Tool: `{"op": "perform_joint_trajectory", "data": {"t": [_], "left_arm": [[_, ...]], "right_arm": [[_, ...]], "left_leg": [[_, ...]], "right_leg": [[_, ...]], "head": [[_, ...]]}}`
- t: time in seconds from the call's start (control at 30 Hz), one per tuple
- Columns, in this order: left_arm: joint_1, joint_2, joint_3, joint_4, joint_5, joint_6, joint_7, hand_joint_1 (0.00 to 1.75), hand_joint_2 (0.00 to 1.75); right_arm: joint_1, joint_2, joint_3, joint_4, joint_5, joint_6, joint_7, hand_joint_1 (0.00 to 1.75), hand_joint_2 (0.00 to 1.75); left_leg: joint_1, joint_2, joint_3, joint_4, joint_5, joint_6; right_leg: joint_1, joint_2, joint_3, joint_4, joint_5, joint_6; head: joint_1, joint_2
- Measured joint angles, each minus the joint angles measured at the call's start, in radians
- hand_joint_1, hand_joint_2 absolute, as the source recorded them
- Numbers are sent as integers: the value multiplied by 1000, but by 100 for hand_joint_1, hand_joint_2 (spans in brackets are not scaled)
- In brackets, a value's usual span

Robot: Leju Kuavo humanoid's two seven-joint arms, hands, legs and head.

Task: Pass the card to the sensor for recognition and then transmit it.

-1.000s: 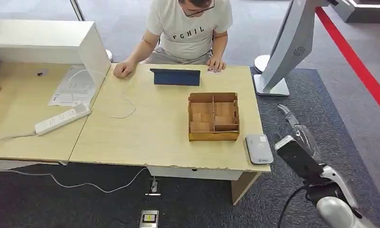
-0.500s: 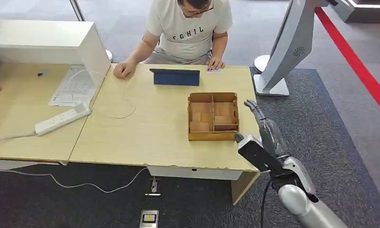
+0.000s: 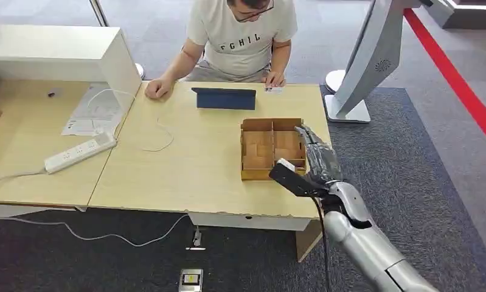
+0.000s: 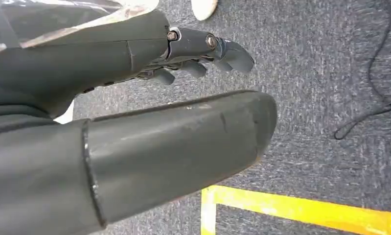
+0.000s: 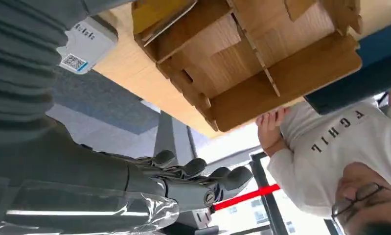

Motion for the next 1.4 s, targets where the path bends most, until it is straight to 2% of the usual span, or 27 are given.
{"op": "perform_joint_trajectory", "data": {"t": [0.23,0.5,0.93,1.4], "left_arm": [[2,0,0,0,7,9,16,0,0],[4,1,0,0,19,10,19,0,0],[5,3,0,0,18,17,21,0,0],[4,3,1,0,20,34,34,0,0]], "right_arm": [[-12,11,-6,59,39,77,27,0,175],[-25,10,-27,61,59,122,36,0,175],[-36,-5,-41,33,84,143,47,0,175],[-53,19,-28,54,82,158,24,0,175]], "left_leg": [[0,0,0,0,0,0],[0,0,0,0,0,0],[0,0,0,0,0,0],[0,0,0,0,0,0]], "right_leg": [[0,0,0,0,0,0],[0,0,0,0,0,0],[0,0,0,0,0,0],[0,0,0,0,0,0]], "head": [[0,0],[0,0],[0,0],[0,0]]}}
